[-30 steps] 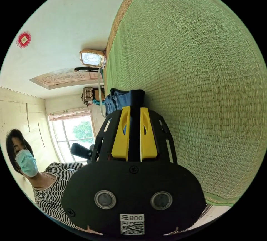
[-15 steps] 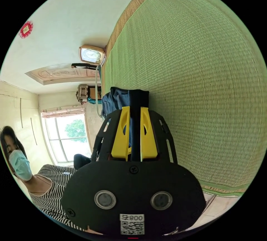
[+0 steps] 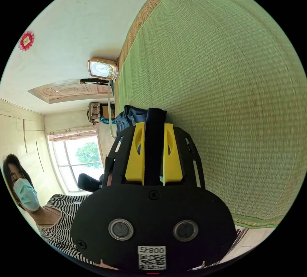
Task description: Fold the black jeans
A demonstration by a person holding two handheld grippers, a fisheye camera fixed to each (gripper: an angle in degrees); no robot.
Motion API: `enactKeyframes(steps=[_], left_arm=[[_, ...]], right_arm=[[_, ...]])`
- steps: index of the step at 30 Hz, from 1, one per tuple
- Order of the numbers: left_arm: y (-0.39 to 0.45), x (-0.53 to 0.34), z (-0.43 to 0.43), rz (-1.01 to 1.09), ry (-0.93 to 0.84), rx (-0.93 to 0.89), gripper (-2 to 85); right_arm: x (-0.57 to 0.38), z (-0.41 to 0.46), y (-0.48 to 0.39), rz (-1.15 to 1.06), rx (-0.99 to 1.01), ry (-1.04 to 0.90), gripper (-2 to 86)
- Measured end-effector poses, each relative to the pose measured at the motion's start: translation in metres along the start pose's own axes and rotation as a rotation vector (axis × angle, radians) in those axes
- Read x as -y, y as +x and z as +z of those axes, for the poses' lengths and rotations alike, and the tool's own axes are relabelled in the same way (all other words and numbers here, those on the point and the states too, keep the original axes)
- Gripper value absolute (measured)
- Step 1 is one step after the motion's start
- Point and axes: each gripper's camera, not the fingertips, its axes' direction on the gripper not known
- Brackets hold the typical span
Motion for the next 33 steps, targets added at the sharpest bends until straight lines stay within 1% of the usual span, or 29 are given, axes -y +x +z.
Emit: enactKeyframes(steps=[3, 7, 11, 15, 20, 24, 26, 28, 29, 33], left_arm=[[-0.008, -0.012, 0.0, 0.016, 0.002, 0.01, 5.3], [-0.017, -0.032, 0.001, 0.043, 0.013, -0.012, 5.1], [-0.021, -0.054, 0.002, 0.084, 0.055, -0.095, 5.1], [-0.026, -0.076, 0.001, 0.143, 0.102, -0.164, 5.0], [-0.069, -0.136, -0.019, 0.131, 0.195, -0.245, 5.0], [-0.122, -0.195, -0.051, 0.061, 0.308, -0.27, 5.0], [-0.163, -0.242, -0.073, -0.003, 0.393, -0.28, 4.9], [-0.194, -0.279, -0.088, -0.058, 0.457, -0.279, 4.9], [-0.215, -0.305, -0.096, -0.097, 0.492, -0.283, 4.9], [-0.276, -0.38, -0.108, -0.214, 0.55, -0.252, 4.8]], right_arm=[[0.003, -0.002, -0.015, 0.012, 0.013, -0.007, 6.6], [-0.009, -0.025, -0.04, -0.007, 0.013, 0.024, 4.6], [-0.029, -0.055, -0.064, -0.01, -0.014, 0.077, 3.7], [-0.06, -0.093, -0.093, 0.003, -0.012, 0.177, 3.4], [-0.079, -0.101, -0.151, -0.026, 0.024, 0.238, 3.5], [-0.068, -0.072, -0.239, -0.153, 0.074, 0.214, 4.2], [-0.057, -0.051, -0.282, -0.216, 0.088, 0.182, 4.6], [-0.042, -0.016, -0.335, -0.282, 0.119, 0.134, 5.0], [-0.039, -0.006, -0.348, -0.295, 0.126, 0.121, 5.1], [-0.012, 0.075, -0.429, -0.342, 0.12, 0.025, 5.3]])
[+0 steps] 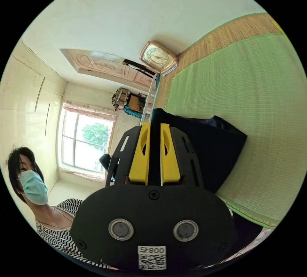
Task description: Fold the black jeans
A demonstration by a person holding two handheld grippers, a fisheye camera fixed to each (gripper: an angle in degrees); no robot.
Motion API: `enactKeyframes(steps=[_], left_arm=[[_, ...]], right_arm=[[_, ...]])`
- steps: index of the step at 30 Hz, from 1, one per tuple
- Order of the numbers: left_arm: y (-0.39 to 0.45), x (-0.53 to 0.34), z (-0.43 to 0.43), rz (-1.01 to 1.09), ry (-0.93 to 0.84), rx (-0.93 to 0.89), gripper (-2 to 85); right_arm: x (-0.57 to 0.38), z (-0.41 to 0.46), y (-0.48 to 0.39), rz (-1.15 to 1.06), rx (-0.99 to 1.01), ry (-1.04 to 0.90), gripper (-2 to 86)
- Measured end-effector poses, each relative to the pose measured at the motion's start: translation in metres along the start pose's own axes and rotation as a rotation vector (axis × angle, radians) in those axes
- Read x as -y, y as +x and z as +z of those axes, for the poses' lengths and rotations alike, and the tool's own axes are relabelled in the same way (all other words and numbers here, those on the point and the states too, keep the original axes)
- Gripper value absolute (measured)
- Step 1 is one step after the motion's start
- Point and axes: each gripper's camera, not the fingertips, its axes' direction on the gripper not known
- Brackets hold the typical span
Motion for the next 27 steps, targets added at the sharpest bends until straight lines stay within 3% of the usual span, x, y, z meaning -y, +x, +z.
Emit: enactKeyframes(steps=[8, 16, 27], left_arm=[[-0.15, -0.098, -0.094, -0.278, 0.103, 0.024, 4.8], [-0.244, -0.166, -0.144, -0.43, 0.177, 0.053, 5.1], [-0.33, -0.257, -0.162, -0.671, 0.22, 0.071, 6.5]], right_arm=[[0.067, 0.151, -0.068, 0.007, -0.056, -0.143, 5.6], [0.124, 0.267, -0.13, -0.03, -0.127, -0.259, 6.0], [0.161, 0.351, -0.17, -0.097, -0.131, -0.39, 1.0]])
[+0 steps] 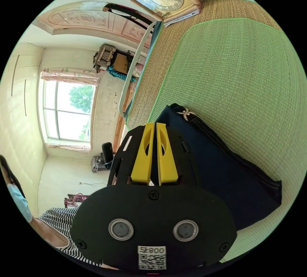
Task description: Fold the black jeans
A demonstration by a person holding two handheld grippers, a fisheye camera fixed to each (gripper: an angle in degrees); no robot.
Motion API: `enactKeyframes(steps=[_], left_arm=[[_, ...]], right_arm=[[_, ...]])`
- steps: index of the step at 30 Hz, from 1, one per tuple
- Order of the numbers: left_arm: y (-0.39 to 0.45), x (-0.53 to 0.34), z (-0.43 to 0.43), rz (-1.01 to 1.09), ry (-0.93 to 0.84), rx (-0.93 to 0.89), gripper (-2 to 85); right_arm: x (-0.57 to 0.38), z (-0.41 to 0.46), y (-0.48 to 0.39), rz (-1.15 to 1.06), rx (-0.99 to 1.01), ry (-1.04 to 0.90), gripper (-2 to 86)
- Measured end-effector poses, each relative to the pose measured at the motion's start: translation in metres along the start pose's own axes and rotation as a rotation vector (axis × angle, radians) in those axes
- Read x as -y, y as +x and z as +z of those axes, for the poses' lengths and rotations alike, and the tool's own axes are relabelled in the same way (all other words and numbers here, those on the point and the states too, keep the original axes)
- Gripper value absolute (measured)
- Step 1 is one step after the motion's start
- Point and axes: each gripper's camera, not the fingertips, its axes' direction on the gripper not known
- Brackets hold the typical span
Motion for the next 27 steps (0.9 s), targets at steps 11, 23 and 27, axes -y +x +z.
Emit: enactKeyframes(steps=[11, 23, 27], left_arm=[[0.046, -0.038, -0.02, 0.17, 0.23, 0.25, 1.4], [0.048, -0.039, 0.032, 0.164, 0.044, 0.419, 0.0], [0.059, -0.039, 0.048, 0.203, -0.006, 0.496, 0.0]], right_arm=[[0.014, 0.069, -0.074, -0.237, -0.369, -0.164, 0.2], [0.017, 0.078, -0.127, -0.345, -0.373, -0.109, 0.2], [0.034, 0.083, -0.144, -0.382, -0.427, -0.081, 0.2]])
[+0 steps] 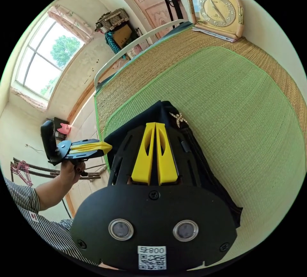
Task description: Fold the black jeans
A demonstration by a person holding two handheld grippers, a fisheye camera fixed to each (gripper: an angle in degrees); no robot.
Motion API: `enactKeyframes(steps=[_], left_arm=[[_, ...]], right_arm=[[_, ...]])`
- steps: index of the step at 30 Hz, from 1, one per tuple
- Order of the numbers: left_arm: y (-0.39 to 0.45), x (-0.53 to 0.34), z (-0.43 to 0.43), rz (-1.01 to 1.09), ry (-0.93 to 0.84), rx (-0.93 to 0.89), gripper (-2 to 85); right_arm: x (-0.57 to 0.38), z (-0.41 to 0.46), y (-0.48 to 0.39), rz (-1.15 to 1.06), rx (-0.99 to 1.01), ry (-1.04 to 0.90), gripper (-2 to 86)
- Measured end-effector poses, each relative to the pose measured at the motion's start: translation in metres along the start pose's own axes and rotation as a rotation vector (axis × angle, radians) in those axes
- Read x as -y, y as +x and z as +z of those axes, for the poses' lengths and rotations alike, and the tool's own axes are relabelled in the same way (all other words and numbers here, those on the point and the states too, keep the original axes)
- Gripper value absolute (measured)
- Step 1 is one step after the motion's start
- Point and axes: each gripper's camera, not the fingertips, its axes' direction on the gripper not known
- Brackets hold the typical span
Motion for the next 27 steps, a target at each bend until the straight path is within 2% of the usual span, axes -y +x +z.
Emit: enactKeyframes(steps=[4, 9, 11, 14, 16, 21, 23, 25, 27], left_arm=[[0.012, 0.004, 0.012, 0.012, -0.032, 0.016, 0.0], [0.043, -0.001, 0.0, 0.059, 0.028, -0.02, 0.1], [0.059, -0.005, 0.013, 0.094, -0.01, -0.039, 0.0], [0.067, -0.007, 0.032, 0.081, -0.036, -0.019, 0.0], [0.07, -0.003, 0.034, 0.046, -0.059, -0.045, 0.0], [0.101, -0.007, 0.026, 0.101, -0.041, -0.033, 0.0], [0.11, -0.013, 0.041, 0.093, -0.1, -0.023, 0.0], [0.11, -0.017, 0.047, 0.055, -0.074, -0.046, 0.0], [0.11, -0.015, 0.047, 0.0, -0.078, -0.093, 0.0]], right_arm=[[0.015, 0.02, 0.006, -0.003, 0.013, -0.115, 0.2], [-0.025, -0.034, 0.004, -0.058, -0.018, 0.004, 0.2], [-0.053, -0.044, 0.012, -0.046, -0.074, -0.005, 0.2], [-0.09, -0.03, 0.048, 0.09, -0.135, -0.104, 0.2], [-0.107, -0.033, 0.072, 0.177, -0.003, -0.066, 0.1], [-0.135, -0.069, 0.064, 0.141, -0.056, 0.039, 0.1], [-0.154, -0.069, 0.071, 0.174, -0.081, 0.028, 0.1], [-0.177, -0.05, 0.092, 0.257, -0.083, -0.062, 0.1], [-0.192, -0.046, 0.105, 0.302, -0.03, -0.068, 0.1]])
